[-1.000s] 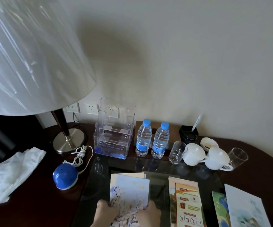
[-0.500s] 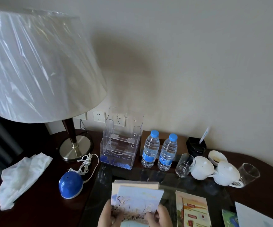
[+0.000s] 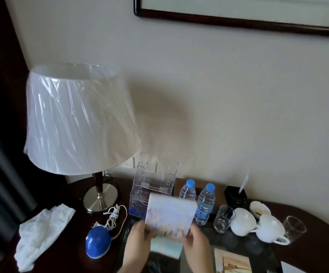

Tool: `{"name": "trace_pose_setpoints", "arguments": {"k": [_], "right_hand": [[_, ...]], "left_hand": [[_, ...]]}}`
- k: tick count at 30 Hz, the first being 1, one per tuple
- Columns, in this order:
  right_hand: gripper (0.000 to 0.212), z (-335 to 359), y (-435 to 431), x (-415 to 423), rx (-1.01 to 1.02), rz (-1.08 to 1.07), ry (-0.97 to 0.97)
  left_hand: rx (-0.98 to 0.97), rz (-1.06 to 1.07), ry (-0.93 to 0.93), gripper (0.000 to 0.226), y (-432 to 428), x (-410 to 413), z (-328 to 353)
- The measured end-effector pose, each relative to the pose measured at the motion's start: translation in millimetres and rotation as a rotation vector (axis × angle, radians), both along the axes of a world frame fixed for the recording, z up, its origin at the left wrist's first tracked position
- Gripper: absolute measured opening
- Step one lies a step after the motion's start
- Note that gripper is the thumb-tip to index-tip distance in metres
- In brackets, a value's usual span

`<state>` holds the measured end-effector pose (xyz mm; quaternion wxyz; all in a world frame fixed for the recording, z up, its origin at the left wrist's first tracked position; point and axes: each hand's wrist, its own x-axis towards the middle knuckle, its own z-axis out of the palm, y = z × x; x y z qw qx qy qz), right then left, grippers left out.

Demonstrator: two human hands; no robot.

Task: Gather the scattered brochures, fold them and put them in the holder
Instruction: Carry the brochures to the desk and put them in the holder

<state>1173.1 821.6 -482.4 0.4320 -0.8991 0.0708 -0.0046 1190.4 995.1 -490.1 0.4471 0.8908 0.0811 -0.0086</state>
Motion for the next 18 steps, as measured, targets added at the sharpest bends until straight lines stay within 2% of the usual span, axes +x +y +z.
{"name": "trace_pose_setpoints", "arguments": {"k": [2,4,6,9,12,15,18], "right_hand": [[0.025,28.2,4.4,23.5,-0.002,-0.047,-0.109],[0.014,59.1,11.6,52.4,0.020,-0.066,-0.143],[0.006,74.3,18.4,79.8,0.034,-0.117,-0.158],[0.009,81.4,31.8,107.4,0.036,-0.156,-0.163],[0.028,75.5,44.6,128.1,0.016,-0.152,-0.169],[0.008,64.4,55.1,142.1,-0.017,-0.142,-0.145],[0.007,55.0,62.0,155.0,-0.040,-0.138,-0.135]], "left_hand": [[0.024,-0.004,-0.057,0.019,5.1,27.1,30.9],[0.021,-0.003,-0.127,0.008,8.3,57.7,62.4],[0.035,0.005,-0.157,0.013,12.0,82.3,78.2],[-0.003,0.047,-0.192,0.008,20.6,106.0,82.6],[-0.048,0.121,-0.219,0.012,31.1,125.5,72.0],[-0.097,0.168,-0.214,0.020,43.9,137.3,55.5],[-0.108,0.206,-0.211,0.021,52.8,149.9,42.0]]}}
